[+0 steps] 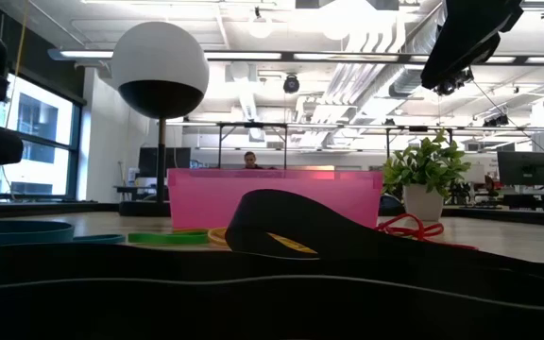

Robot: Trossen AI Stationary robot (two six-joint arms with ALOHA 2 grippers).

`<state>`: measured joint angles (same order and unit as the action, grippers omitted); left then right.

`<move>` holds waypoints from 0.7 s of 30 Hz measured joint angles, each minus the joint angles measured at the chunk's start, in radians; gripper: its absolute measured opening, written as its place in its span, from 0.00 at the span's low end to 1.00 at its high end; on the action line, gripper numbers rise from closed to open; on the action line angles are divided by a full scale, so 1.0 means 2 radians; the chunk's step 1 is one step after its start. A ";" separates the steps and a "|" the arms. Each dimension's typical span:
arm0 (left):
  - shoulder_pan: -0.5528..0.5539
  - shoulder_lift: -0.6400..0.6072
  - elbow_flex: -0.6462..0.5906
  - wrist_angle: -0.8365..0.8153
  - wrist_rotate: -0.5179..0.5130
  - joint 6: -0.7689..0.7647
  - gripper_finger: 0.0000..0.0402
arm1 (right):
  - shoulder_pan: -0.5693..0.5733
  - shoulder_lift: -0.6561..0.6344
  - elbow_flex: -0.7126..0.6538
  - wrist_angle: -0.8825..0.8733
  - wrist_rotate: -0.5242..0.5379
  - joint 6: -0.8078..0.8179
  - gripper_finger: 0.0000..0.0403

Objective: Pick and place rubber bands into bin
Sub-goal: Put the blue rubber band into the red bin

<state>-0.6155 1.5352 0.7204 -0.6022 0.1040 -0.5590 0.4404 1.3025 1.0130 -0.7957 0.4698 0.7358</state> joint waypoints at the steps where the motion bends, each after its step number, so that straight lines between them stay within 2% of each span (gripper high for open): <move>1: 0.000 0.000 0.000 0.000 -0.001 -0.010 0.27 | 0.000 0.000 0.000 0.000 0.000 0.000 0.37; 10: -0.008 0.002 0.001 0.020 0.005 -0.042 0.14 | 0.000 0.000 0.000 0.000 0.000 -0.001 0.36; 21: -0.056 0.029 0.007 0.034 -0.009 -0.069 0.11 | 0.000 0.000 -0.012 -0.006 0.010 -0.001 0.36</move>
<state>-0.7280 1.5932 0.7341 -0.5346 0.0853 -0.6970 0.4400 1.3025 0.9883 -0.8080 0.4896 0.7334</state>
